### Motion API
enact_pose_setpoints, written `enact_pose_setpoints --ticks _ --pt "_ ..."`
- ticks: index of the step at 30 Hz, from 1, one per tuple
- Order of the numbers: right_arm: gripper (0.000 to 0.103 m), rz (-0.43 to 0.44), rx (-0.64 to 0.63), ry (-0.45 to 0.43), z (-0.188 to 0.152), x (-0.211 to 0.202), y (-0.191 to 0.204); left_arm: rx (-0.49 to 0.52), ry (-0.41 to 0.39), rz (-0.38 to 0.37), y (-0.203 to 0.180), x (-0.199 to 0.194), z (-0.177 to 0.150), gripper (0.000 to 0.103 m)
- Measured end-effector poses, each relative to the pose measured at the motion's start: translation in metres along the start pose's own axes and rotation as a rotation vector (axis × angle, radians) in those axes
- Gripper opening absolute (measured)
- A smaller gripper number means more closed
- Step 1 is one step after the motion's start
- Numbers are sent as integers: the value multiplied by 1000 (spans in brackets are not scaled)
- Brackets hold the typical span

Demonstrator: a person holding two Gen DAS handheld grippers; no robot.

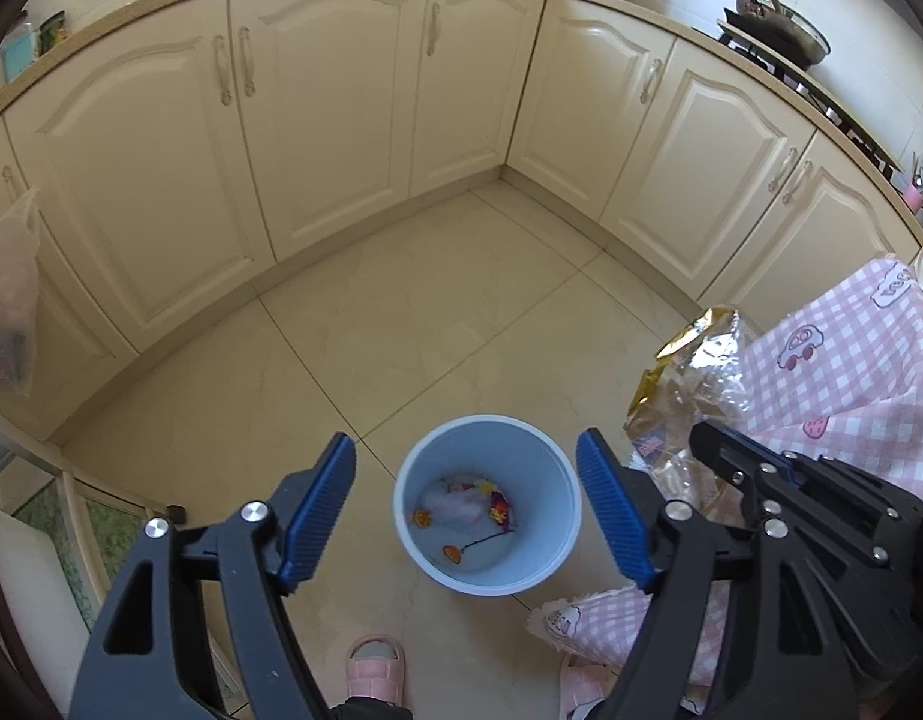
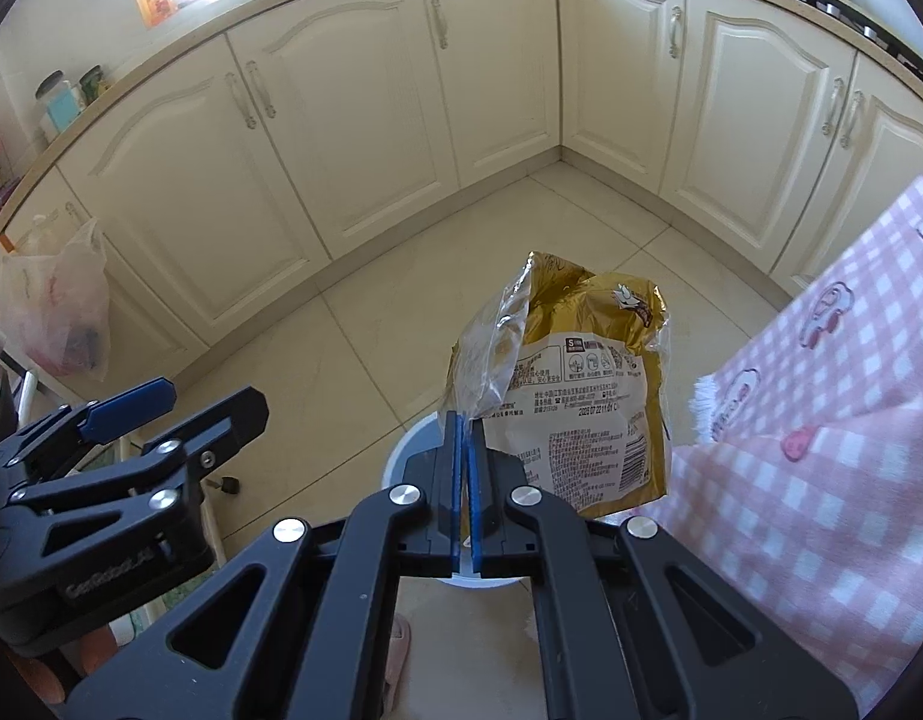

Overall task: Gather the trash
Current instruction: 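Open both tools over the blue bucket to drop both bags, then move both tools back over the table toward the snack wrappers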

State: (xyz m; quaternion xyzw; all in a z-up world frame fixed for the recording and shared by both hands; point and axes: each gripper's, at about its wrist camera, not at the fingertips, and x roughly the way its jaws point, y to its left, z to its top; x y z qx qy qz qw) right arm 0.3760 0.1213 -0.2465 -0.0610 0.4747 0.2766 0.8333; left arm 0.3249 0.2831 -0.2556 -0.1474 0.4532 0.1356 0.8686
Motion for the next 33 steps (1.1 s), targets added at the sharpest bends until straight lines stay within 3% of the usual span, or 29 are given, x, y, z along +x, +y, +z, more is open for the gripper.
enact_pose_setpoints --ticks 5,6,7,9,11,20,33 --pt "6 28 -17 -15 6 6 9 -29 -29 25 11 -10 3 74" --pt "11 28 -19 -26 8 6 10 -31 -32 26 14 -10 4 74" --pt "17 23 -19 -37 9 6 12 -38 -34 27 16 -12 5 74" --pt "55 -13 -12 -68 11 2 11 -48 -41 35 20 -15 6 75" --pt "62 -16 0 -89 10 -4 7 -53 -50 34 21 -18 7 75" --pt "66 -62 10 -156 8 -45 -5 -28 -86 10 8 -44 7 75" --pt "71 -183 108 -373 -16 -185 -47 92 -248 -83 -74 -148 4 76"
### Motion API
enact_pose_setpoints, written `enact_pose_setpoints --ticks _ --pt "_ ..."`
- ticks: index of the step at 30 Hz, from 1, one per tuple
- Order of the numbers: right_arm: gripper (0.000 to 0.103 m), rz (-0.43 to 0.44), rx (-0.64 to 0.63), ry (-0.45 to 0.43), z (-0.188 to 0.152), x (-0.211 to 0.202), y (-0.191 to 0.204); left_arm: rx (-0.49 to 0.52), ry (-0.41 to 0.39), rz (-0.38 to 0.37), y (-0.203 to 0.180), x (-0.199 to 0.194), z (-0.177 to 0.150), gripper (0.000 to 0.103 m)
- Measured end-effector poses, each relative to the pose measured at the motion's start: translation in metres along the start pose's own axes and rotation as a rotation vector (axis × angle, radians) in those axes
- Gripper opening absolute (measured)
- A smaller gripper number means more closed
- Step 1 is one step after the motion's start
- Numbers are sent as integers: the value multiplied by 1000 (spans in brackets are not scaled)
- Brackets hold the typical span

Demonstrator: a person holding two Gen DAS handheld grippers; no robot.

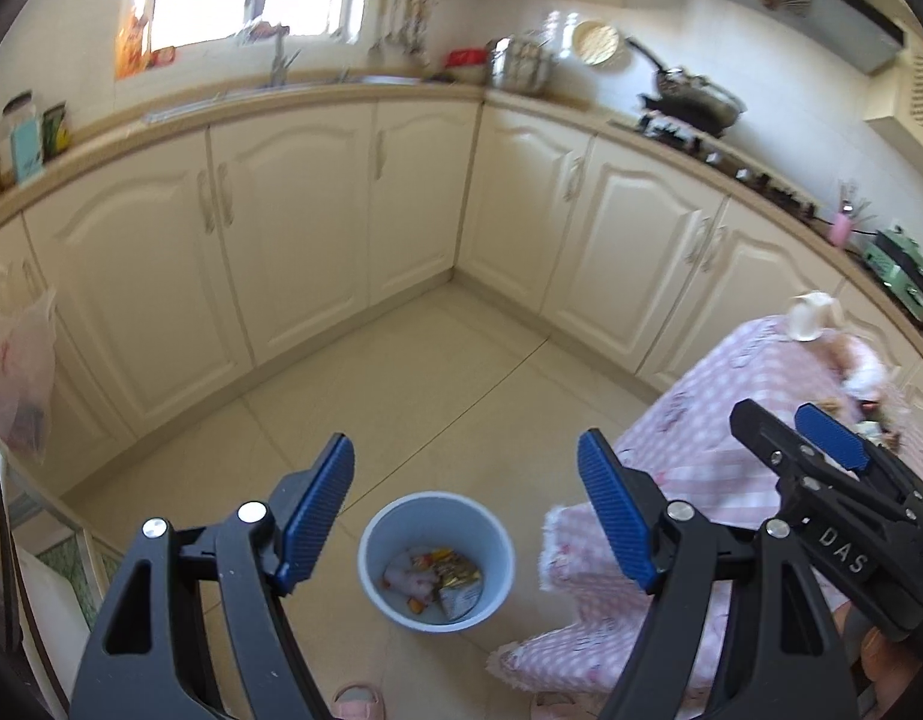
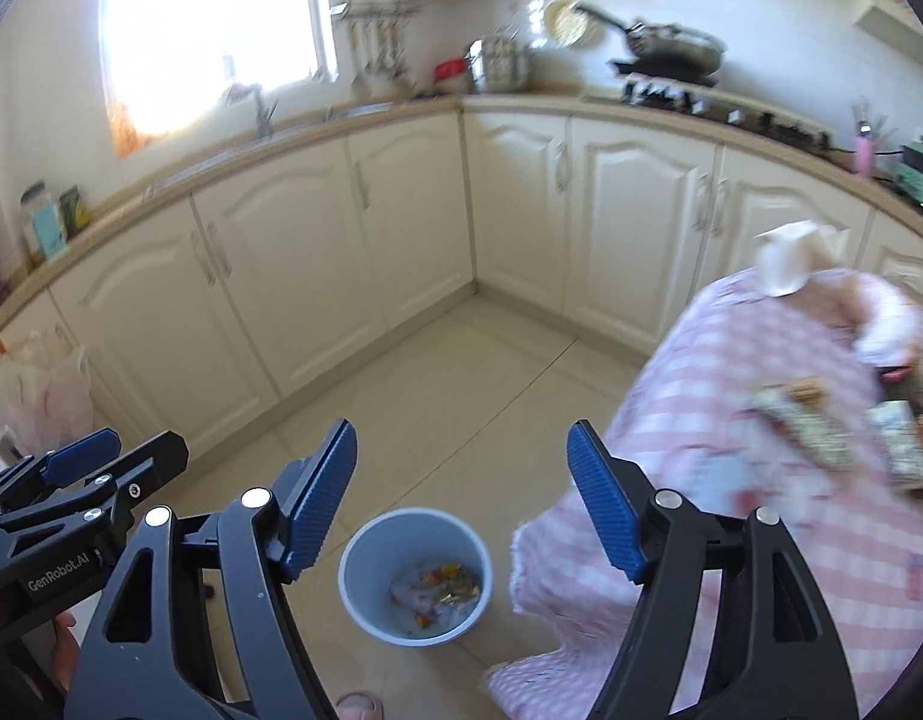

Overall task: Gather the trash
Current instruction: 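Move both tools back over the table toward the snack wrappers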

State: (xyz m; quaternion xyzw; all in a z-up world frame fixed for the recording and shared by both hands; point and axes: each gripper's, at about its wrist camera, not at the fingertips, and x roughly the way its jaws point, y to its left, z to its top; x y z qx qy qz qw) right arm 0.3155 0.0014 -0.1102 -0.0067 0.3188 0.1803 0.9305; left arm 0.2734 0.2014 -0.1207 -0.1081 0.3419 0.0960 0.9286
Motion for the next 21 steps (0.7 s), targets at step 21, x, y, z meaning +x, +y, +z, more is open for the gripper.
enact_pose_setpoints --ticks 21 --pt "73 -247 255 -151 -34 -138 -180 254 -6 -275 -204 -56 -27 80"
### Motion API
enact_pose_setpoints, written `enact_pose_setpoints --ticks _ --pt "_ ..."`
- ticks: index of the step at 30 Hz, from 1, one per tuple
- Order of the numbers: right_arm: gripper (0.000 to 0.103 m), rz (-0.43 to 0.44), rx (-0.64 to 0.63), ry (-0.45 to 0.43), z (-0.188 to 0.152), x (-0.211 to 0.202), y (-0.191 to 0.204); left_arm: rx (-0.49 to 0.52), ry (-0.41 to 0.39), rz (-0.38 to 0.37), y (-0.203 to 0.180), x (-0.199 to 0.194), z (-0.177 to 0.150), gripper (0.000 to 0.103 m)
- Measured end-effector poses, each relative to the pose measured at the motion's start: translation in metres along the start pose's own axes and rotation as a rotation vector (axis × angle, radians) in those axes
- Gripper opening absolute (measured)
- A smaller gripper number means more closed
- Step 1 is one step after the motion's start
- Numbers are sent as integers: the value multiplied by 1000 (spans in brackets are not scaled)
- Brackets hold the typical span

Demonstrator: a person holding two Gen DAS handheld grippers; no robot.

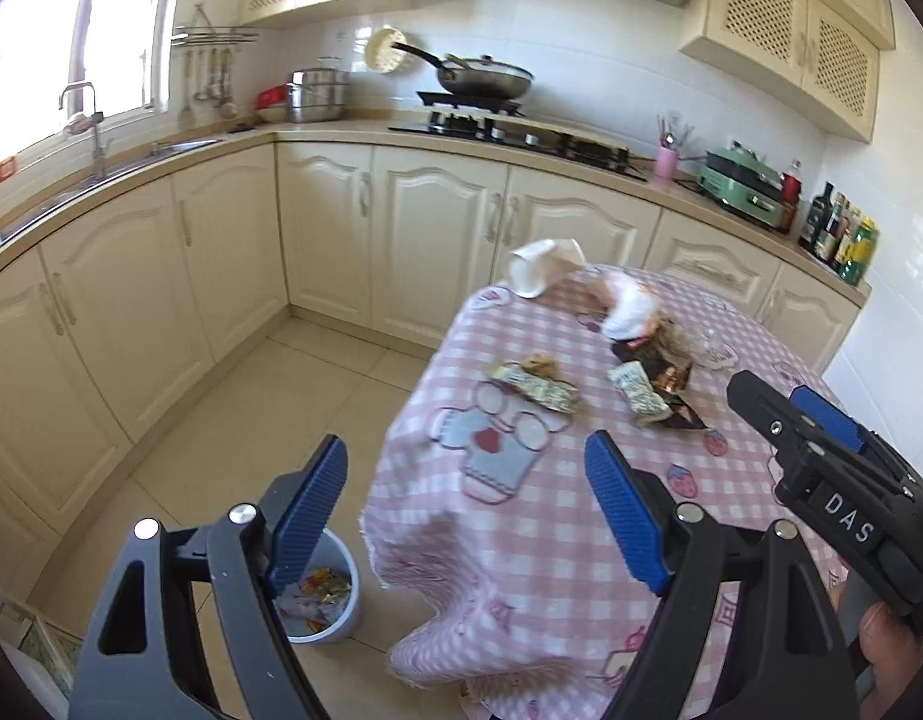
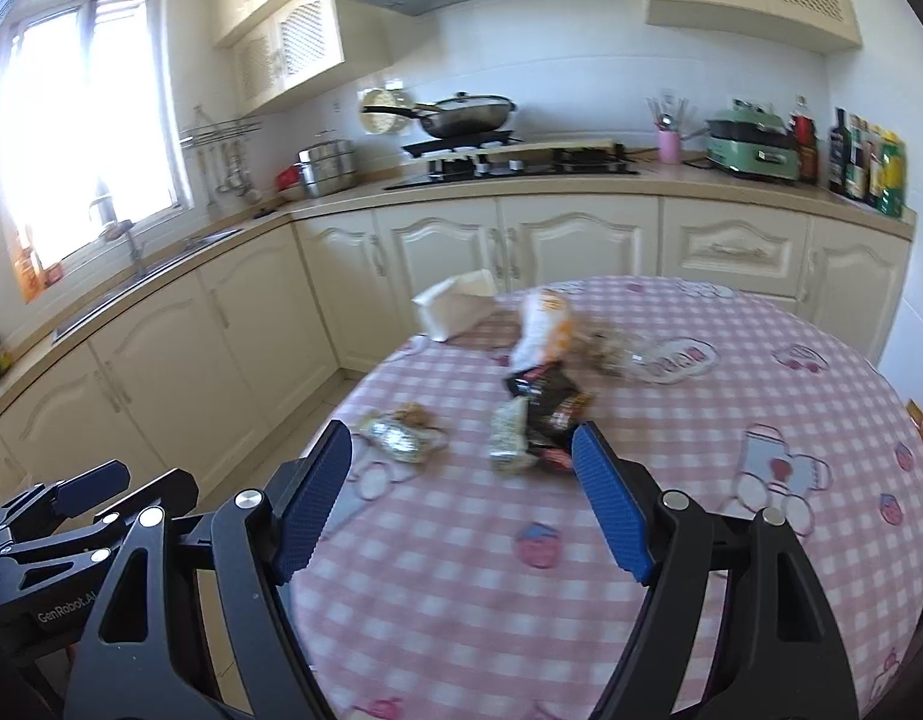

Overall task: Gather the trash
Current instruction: 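Move both tools back over the table toward the snack wrappers, then grasp the white-green snack bar wrapper with the left tool while the right tool grasps a small packet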

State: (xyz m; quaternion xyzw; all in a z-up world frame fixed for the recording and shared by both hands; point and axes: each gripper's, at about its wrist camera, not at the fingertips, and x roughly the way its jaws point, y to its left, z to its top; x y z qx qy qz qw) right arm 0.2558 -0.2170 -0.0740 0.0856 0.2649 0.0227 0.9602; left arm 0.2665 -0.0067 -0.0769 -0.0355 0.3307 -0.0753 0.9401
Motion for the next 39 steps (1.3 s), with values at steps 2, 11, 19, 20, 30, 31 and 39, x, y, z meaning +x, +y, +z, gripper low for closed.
enact_pose_setpoints --ticks 2,11,19,20,30,31,39 --pt "73 -16 17 7 -2 2 -13 3 23 -28 -11 12 0 80" --pt "73 -61 62 68 -9 33 -55 30 100 -56 -43 68 6 80" --pt "73 -62 82 108 0 68 -65 5 160 -46 -40 121 20 79" --pt "73 -59 84 111 1 71 -65 3 165 -44 -40 127 21 79" --pt "73 -43 76 134 9 88 -59 -3 207 -3 -43 178 29 78" --pt "73 -43 77 136 9 89 -59 7 202 8 -44 180 29 71" --pt "73 -64 19 138 10 89 -45 10 189 -47 -40 176 28 24"
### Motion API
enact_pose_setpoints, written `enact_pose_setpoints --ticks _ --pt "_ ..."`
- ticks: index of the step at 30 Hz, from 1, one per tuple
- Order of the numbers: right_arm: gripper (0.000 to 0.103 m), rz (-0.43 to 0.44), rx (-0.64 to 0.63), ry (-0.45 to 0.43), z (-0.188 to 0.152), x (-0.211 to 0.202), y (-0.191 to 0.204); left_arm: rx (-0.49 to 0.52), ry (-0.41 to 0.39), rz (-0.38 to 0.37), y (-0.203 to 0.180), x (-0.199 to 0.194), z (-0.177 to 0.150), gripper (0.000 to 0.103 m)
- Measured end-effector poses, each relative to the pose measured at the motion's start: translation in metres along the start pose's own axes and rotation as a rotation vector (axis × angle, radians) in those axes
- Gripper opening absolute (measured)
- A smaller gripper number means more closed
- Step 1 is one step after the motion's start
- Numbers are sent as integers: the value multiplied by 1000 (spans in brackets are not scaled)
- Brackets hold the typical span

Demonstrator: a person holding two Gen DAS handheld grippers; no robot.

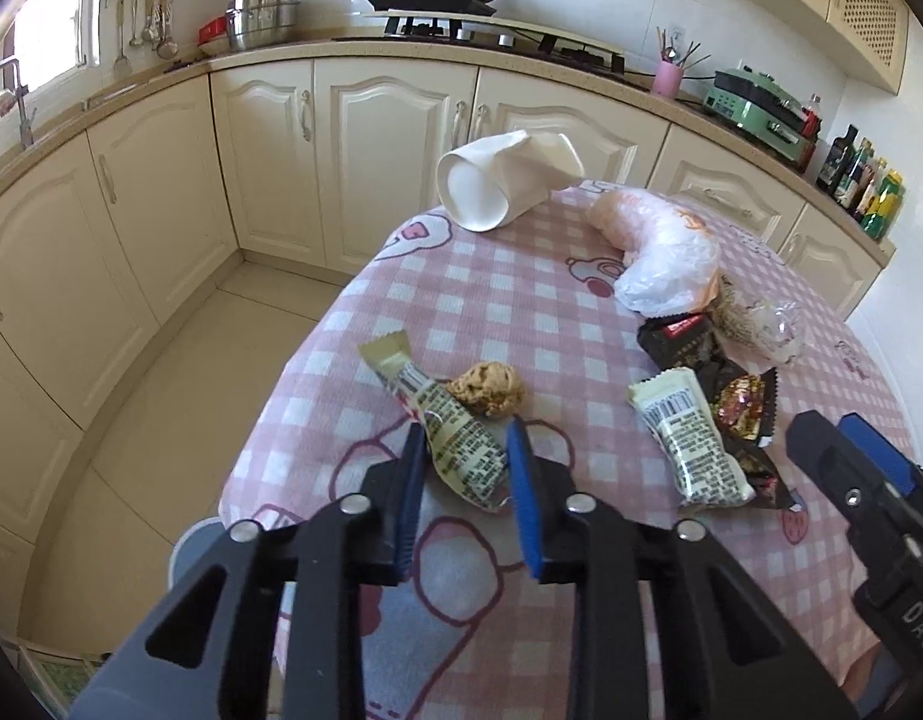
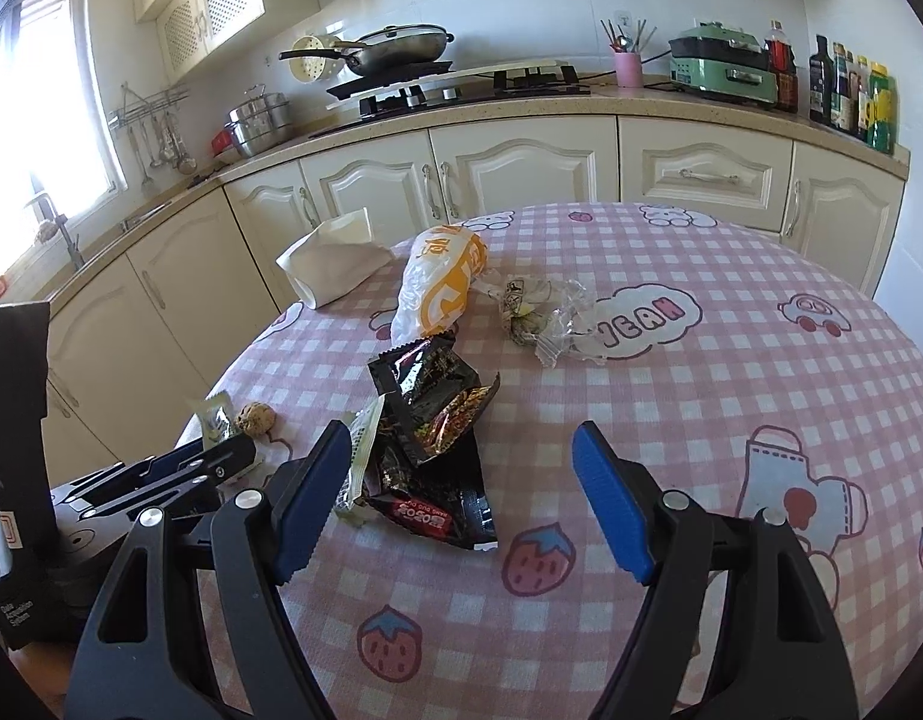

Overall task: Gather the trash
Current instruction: 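Grasp the white-green snack bar wrapper with the left tool while the right tool grasps a small packet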

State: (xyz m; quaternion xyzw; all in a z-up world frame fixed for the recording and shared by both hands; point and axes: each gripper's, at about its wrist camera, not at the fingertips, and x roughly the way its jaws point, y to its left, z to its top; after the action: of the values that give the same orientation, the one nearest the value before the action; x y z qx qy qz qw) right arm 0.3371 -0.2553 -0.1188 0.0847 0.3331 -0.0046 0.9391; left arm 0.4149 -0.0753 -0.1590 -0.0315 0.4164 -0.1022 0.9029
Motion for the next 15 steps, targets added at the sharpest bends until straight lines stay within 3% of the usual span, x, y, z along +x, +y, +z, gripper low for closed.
enact_pose_setpoints --ticks 3,6,10,13,15 --pt "72 -2 -38 -2 0 -1 10 -23 3 -72 6 -9 -5 22" --pt "60 17 -97 20 1 2 27 -33 -11 -115 12 -21 -12 22" --pt "54 -4 -185 64 1 16 49 -48 -28 -153 21 -37 -17 22" --pt "41 -40 -224 120 -3 32 57 -47 -40 -155 26 -47 -19 22" --pt "22 -53 -236 131 -6 34 59 -49 -47 -160 30 -53 -21 22"
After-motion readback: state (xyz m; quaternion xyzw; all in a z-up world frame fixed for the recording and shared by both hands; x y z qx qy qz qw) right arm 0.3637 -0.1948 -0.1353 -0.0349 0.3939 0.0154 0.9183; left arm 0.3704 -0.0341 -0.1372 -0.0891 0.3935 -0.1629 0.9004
